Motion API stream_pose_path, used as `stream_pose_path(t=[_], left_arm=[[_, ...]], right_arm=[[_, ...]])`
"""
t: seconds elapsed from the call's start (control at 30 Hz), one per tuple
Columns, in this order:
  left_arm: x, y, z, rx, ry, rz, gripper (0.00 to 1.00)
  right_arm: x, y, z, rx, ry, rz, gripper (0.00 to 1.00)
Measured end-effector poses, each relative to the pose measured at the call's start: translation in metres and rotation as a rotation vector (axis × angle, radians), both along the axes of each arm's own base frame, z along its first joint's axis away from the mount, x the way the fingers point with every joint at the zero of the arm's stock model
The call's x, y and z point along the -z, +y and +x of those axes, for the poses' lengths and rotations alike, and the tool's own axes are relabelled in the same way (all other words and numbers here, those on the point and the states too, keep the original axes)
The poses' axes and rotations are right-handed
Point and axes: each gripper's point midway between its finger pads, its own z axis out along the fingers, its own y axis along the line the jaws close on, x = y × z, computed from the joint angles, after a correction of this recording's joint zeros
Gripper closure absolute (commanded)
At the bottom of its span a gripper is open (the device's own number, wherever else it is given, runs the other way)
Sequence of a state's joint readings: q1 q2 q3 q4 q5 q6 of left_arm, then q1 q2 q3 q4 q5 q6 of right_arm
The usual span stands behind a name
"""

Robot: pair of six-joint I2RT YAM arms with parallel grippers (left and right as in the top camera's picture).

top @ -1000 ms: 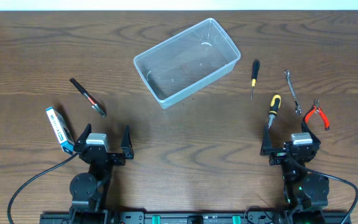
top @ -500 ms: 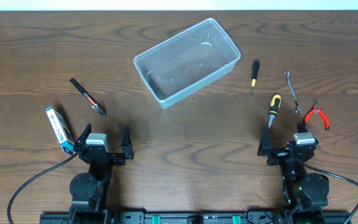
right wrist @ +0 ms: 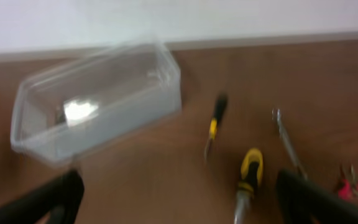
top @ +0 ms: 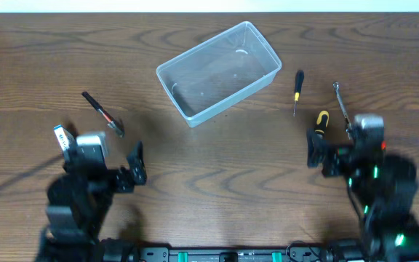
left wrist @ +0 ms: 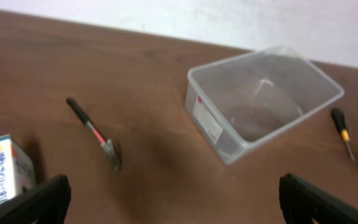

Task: Pack container
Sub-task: 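Reach both grippers to the clear container's near and far rims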

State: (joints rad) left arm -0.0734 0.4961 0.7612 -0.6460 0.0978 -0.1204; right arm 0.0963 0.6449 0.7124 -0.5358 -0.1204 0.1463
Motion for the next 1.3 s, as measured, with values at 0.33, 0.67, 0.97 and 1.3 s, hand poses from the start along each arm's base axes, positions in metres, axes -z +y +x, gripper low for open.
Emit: stream_pose_path(t=[0.33,0.67,0.97,1.3], left_arm=[[0.008,-0.004,0.003,0.026,0.557,0.033,0.02],[0.033,-0.029,0.016,0.092,0.692,-0.056,0.76],[0.050,-0.068,0.032,0.170,0.730,-0.023,0.95],[0.083,-0.135,0.055,0.336,0.726,0.097,0.94]], right_arm=[[-0.032,0.019,0.066,-0.137,0.420,-0.089,0.24],[-0.053,0.049,0.137,-0.263,0.392,-0.045,0.99],[-0.026,0.089,0.196,-0.327,0.443,-0.087,0.99],[0.056,0.100,0.213,-0.356,0.602,-0.175,0.99]])
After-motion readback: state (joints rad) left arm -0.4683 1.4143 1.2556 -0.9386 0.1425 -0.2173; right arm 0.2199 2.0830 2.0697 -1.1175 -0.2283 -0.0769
